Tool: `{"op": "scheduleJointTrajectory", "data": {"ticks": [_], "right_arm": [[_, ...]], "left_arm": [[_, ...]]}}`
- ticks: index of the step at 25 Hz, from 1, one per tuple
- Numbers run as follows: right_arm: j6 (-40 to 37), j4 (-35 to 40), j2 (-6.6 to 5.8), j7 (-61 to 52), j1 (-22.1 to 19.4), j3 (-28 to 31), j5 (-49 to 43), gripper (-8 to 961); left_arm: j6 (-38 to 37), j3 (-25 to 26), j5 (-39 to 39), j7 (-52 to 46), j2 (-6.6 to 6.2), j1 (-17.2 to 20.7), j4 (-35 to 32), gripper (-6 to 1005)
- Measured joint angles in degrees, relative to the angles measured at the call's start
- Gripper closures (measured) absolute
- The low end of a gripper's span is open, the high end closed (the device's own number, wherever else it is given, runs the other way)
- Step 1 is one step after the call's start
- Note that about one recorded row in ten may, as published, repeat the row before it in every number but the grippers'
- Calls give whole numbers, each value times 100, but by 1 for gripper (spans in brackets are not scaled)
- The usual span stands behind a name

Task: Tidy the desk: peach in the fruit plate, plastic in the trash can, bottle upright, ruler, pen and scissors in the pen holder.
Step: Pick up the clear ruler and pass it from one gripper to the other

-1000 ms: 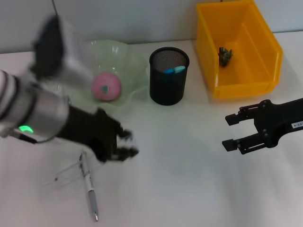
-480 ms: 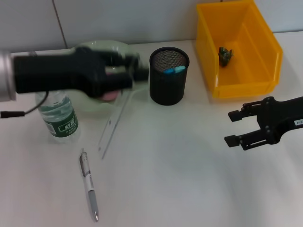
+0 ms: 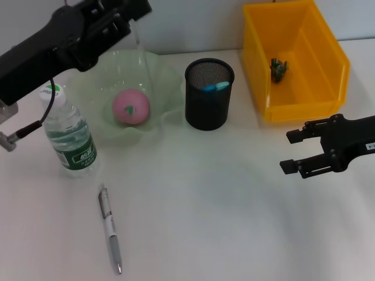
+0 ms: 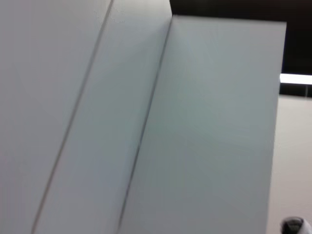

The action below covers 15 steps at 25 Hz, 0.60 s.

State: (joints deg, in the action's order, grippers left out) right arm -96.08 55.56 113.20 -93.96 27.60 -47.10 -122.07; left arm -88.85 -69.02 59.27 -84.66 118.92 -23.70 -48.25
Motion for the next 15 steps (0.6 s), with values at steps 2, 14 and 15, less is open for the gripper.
{"op": "scheduleJointTrajectory", "data": {"ticks": [2, 14, 15], "right_arm": [[5, -6, 0, 1, 1, 0, 0, 226], [292, -37, 168, 238, -14, 4, 34, 231], [297, 3, 217, 290, -35, 22, 52, 232]], "left_arm": [[-14, -323, -681, 707, 4, -15, 476, 603], [-10, -3103, -4546, 4005, 25, 45, 1755, 604], [-7, -3289, -4814, 4155, 25, 59, 1766, 604]]}}
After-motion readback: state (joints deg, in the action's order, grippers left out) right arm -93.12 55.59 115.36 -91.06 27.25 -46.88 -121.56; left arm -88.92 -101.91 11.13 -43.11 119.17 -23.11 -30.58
